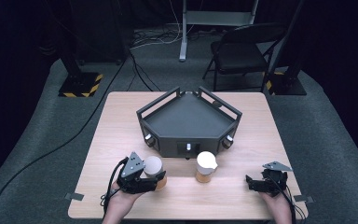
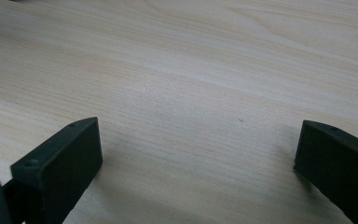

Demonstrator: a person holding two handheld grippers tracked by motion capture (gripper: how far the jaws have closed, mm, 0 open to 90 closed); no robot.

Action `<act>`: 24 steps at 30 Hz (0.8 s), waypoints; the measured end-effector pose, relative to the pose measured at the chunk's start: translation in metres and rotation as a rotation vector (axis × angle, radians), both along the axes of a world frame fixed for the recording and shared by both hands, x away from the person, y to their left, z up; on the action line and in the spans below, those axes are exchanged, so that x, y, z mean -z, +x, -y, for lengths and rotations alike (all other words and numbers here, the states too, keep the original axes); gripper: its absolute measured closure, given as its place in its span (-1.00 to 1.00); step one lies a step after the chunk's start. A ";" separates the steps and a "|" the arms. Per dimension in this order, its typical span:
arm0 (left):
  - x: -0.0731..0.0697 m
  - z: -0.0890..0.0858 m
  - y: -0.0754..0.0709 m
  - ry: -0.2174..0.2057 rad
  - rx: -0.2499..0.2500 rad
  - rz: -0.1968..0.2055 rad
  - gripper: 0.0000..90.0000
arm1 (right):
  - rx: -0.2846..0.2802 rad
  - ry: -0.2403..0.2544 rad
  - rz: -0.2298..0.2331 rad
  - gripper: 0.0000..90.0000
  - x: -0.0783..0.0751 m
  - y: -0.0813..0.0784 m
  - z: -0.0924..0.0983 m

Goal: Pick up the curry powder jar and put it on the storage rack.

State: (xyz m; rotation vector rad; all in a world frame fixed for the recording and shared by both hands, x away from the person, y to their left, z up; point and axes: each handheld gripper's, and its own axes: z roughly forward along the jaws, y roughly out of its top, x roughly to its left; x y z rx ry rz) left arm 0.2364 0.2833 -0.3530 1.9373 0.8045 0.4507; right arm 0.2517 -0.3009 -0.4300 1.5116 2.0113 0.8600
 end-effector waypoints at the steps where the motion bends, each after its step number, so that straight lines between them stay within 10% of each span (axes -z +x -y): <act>1: -0.002 0.000 0.001 0.004 0.003 0.001 -0.27 | 0.000 0.000 0.000 -1.00 0.000 0.000 0.000; 24: -0.053 0.003 0.021 0.001 0.039 0.029 -0.26 | -0.001 0.000 0.000 -1.00 0.000 0.000 0.000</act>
